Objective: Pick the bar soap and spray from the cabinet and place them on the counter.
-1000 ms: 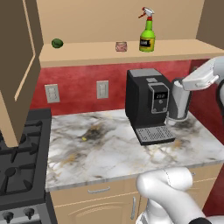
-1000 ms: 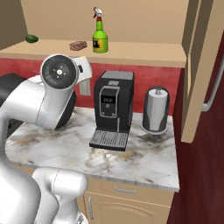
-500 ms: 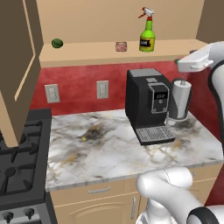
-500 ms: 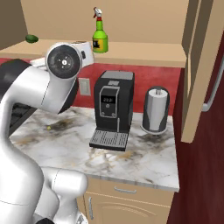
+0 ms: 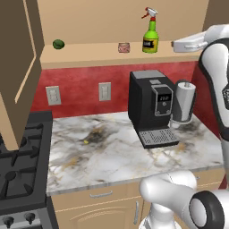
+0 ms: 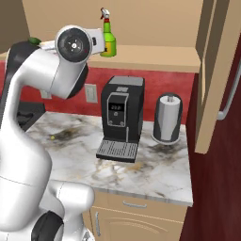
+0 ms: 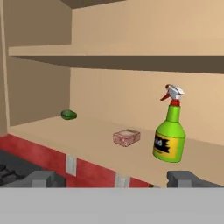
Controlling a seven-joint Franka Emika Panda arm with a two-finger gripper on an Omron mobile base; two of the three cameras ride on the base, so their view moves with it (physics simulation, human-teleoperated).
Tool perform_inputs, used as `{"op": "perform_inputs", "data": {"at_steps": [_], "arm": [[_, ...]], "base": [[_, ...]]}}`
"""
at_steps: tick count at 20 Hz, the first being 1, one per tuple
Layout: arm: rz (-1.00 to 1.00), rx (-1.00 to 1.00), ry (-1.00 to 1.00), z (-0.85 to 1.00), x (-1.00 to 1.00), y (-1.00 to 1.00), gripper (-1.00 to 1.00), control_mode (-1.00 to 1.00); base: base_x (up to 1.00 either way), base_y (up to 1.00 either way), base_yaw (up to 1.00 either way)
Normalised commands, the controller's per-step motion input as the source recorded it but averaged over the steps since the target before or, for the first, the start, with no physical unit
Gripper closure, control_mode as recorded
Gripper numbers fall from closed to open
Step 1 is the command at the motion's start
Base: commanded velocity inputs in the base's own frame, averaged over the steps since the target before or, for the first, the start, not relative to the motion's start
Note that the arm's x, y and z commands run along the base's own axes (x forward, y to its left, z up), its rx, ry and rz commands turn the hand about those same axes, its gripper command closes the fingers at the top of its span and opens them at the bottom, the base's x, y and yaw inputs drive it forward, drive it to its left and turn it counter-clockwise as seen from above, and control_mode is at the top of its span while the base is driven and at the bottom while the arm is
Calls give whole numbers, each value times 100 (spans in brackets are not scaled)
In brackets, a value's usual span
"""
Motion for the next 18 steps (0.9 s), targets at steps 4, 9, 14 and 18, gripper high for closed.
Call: {"op": "perform_inputs", "data": {"at_steps": [4,9,14,18], "arm": [[-4,1,0,8,31,0,-100,-100],[-1,2,2,2,7,0,-100,-100],[-5,0,5,0,30,0,-100,-100],[-13,0,5,1,41,0,-100,-100]], "base": [[0,0,0],[0,0,0],[0,0,0],[0,0,0]]}}
